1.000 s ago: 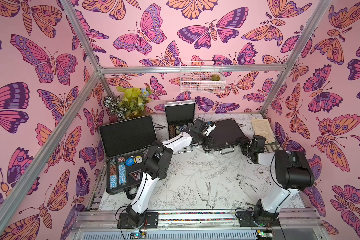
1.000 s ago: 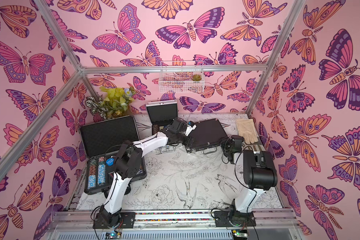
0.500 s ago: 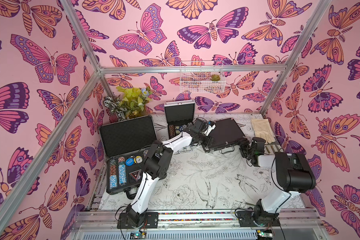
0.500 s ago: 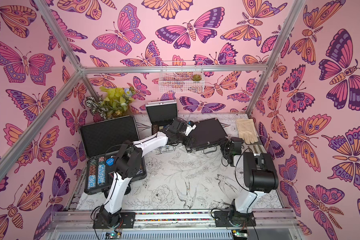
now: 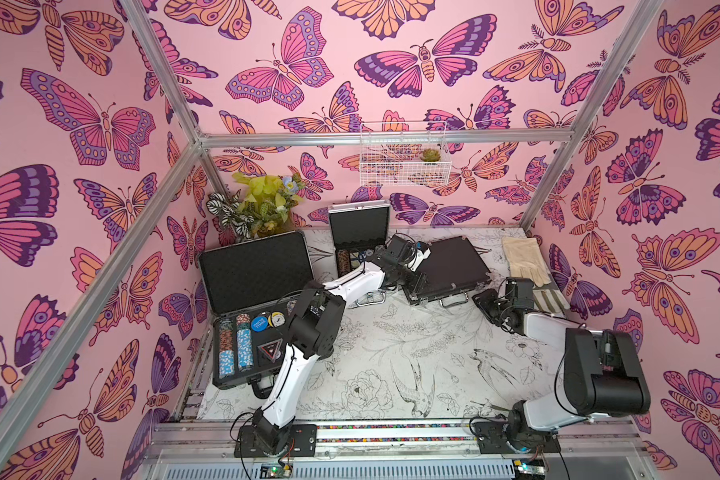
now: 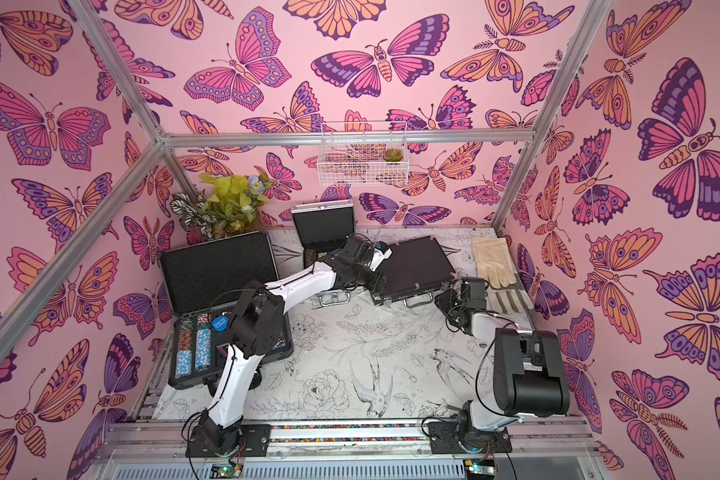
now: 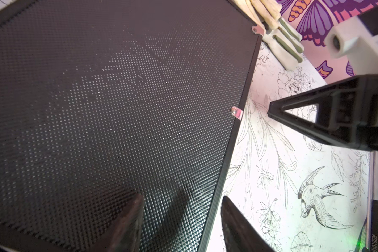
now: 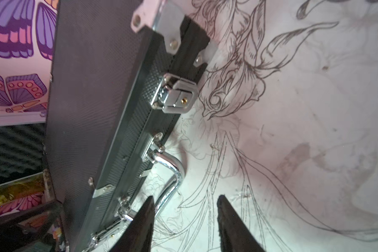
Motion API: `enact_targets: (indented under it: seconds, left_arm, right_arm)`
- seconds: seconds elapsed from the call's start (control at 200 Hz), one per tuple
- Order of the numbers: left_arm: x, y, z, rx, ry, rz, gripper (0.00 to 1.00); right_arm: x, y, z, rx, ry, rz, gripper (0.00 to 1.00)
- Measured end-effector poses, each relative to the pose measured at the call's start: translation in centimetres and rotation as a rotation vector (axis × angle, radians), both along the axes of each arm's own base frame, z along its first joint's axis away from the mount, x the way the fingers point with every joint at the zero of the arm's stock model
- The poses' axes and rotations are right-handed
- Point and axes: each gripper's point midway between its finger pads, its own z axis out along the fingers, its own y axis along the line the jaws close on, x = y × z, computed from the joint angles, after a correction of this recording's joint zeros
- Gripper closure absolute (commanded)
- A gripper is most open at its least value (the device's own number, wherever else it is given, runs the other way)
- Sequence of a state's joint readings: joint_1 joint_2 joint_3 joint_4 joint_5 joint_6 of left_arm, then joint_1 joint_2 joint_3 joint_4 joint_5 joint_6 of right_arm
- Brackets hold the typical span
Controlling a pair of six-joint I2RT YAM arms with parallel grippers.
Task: Close the poker set cases
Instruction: Fasten the fastener on the poker set case, then move the poker set case to the center of the board.
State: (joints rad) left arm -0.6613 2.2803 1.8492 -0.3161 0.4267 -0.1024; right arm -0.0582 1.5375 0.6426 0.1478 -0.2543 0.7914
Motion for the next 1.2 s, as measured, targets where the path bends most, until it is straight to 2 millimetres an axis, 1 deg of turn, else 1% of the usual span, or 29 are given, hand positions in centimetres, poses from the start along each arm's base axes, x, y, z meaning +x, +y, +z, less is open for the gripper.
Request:
enact_targets:
  seconds: [0.12, 0.22, 0.296, 0.411, 0.471, 0.546, 0.671, 0.731, 0.811, 0.887, 0.942, 1.072, 1.117, 1.202]
  left_arm:
    - [0.0, 0.0, 0.0, 0.000, 0.009, 0.009, 0.41]
    - [0.0, 0.0, 0.0, 0.001, 0.010, 0.013, 0.41]
    - [0.0, 0.1, 0.2, 0.001, 0.012, 0.018, 0.41]
    - [-0.3, 0.6, 0.4, 0.020, 0.023, 0.044, 0.39]
    - [-0.4, 1.0, 0.7, 0.027, 0.022, 0.062, 0.38]
    - [-0.5, 1.4, 1.4, 0.028, 0.022, 0.087, 0.38]
    - [-0.6, 2.1, 3.1, 0.010, 0.020, 0.131, 0.38]
    - [-0.6, 2.6, 3.8, 0.003, 0.022, 0.152, 0.38]
    - [-0.5, 3.2, 4.6, -0.006, 0.022, 0.178, 0.38]
    - [-0.3, 3.6, 4.8, -0.009, 0.026, 0.194, 0.38]
    - [-0.4, 3.9, 4.6, -0.009, 0.037, 0.206, 0.38]
    - [-0.4, 4.4, 4.0, 0.001, 0.054, 0.220, 0.38]
    - [-0.5, 4.5, 3.9, 0.003, 0.057, 0.221, 0.38]
    - [-0.5, 4.5, 3.9, 0.004, 0.057, 0.221, 0.38]
  right_arm:
    - [-0.3, 0.7, -1.8, -0.023, 0.047, 0.040, 0.51]
    - [0.6, 1.0, -1.7, -0.058, 0.043, 0.062, 0.53]
    - [1.1, 1.3, -1.7, -0.090, 0.049, 0.081, 0.56]
    - [1.0, 2.3, -1.8, -0.137, 0.061, 0.120, 0.56]
    - [0.7, 3.2, -1.9, -0.170, 0.065, 0.158, 0.56]
    - [0.2, 5.2, -1.7, -0.209, 0.059, 0.234, 0.57]
    - [-0.4, 8.4, -1.2, -0.283, 0.022, 0.368, 0.58]
    - [-0.5, 9.2, -1.0, -0.317, 0.012, 0.409, 0.58]
    - [-0.2, 9.5, -0.6, -0.356, -0.001, 0.434, 0.59]
    - [0.3, 9.6, -0.2, -0.396, -0.013, 0.449, 0.58]
    - [0.9, 9.7, 0.2, -0.430, -0.023, 0.462, 0.58]
    - [1.9, 11.1, 1.1, -0.506, -0.069, 0.520, 0.59]
    - [2.2, 11.5, 1.1, -0.523, -0.073, 0.537, 0.59]
    - [2.1, 11.6, 0.2, -0.543, -0.048, 0.560, 0.59]
